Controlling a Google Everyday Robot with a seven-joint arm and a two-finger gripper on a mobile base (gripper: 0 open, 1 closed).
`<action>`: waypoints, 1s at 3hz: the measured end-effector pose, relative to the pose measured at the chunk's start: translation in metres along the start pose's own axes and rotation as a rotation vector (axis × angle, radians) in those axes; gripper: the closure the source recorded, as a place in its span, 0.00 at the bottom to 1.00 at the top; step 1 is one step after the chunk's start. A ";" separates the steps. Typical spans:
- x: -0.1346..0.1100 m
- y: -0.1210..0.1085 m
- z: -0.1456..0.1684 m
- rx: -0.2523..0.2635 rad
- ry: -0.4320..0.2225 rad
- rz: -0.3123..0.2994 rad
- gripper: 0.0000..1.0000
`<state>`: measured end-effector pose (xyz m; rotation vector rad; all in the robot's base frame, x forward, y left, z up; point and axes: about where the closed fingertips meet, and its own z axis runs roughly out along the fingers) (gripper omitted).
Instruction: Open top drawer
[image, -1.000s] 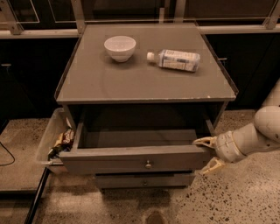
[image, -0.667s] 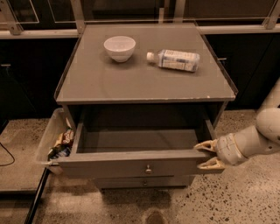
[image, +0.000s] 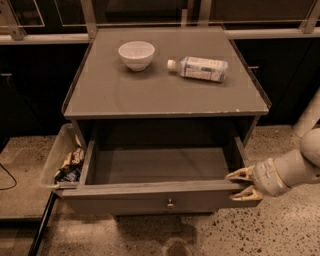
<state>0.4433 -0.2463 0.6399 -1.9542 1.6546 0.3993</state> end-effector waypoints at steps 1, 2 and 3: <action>0.000 0.000 0.000 0.000 0.000 0.000 0.82; 0.000 0.000 0.000 0.000 0.000 0.000 0.58; -0.002 0.006 0.005 -0.026 -0.030 -0.014 0.35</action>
Offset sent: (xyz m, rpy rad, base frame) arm 0.0000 0.0000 0.0000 0.0000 0.0000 0.0000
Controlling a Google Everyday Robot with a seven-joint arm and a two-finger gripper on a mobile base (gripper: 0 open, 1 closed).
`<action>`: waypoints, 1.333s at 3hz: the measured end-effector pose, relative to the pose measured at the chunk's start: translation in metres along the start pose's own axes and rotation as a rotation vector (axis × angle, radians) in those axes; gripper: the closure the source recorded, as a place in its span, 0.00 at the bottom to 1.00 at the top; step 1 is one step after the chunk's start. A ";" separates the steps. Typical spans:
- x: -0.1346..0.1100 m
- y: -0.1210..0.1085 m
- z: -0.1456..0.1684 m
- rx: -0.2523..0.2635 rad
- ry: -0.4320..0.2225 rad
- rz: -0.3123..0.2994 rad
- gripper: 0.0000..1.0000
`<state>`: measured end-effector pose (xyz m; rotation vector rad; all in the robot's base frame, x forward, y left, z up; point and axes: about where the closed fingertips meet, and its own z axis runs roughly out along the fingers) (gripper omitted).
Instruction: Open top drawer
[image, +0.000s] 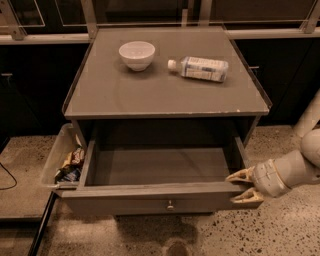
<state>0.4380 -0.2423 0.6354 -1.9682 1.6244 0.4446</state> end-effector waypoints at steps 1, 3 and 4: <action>-0.001 0.016 0.001 -0.018 -0.016 -0.024 0.38; -0.008 0.034 -0.011 -0.009 -0.011 -0.054 0.63; -0.008 0.034 -0.011 -0.009 -0.011 -0.054 0.40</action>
Offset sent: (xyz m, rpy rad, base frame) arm -0.0427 -0.0097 0.0108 0.0043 -0.0420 0.0682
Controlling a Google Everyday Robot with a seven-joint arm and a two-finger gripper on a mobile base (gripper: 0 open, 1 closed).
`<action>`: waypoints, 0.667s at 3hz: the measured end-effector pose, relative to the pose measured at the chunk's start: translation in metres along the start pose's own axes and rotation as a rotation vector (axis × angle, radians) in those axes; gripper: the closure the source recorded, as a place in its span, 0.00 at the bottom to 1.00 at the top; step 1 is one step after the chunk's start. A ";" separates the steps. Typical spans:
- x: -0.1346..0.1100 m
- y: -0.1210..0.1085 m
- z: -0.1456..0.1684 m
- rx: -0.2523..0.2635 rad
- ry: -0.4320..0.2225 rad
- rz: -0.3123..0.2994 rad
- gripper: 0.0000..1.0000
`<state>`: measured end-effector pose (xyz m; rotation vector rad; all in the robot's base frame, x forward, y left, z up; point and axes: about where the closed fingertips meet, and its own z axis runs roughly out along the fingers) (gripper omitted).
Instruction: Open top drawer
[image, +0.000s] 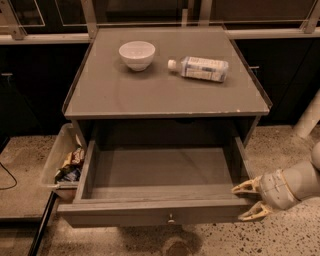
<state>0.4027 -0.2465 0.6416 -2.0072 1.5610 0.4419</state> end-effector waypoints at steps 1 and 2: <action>0.000 0.000 0.000 0.000 0.000 0.000 0.16; 0.000 0.000 0.000 0.000 0.000 0.000 0.00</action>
Offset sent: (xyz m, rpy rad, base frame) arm 0.0000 0.0000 0.0000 0.0000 0.0000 0.0000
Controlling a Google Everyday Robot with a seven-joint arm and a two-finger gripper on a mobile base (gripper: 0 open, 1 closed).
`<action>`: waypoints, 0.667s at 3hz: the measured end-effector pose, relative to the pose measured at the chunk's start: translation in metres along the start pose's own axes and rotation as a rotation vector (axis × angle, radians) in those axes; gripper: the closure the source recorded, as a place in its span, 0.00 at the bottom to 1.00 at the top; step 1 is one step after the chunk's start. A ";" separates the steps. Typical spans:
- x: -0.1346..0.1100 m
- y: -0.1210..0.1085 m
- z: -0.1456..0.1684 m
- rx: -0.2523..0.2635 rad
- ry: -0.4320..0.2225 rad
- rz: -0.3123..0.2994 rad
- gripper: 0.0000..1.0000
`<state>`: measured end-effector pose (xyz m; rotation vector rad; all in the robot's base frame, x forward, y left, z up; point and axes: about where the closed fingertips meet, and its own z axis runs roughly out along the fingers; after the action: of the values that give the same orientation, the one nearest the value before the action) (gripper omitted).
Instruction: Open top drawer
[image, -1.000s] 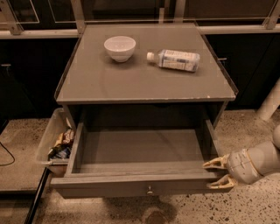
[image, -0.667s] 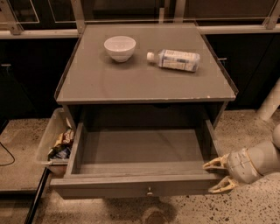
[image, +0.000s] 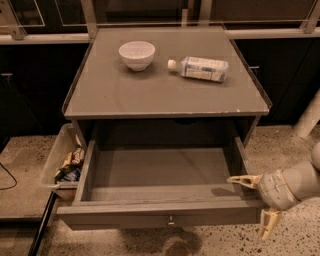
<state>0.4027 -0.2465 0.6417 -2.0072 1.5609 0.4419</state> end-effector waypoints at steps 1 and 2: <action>-0.009 -0.009 -0.007 0.017 0.001 -0.020 0.00; -0.032 -0.023 -0.035 0.060 0.026 -0.083 0.00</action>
Offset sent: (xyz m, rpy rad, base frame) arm 0.0189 0.0096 0.1198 -0.0587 -0.2303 0.0502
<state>0.4133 -0.2387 0.6933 -2.0306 1.4819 0.3341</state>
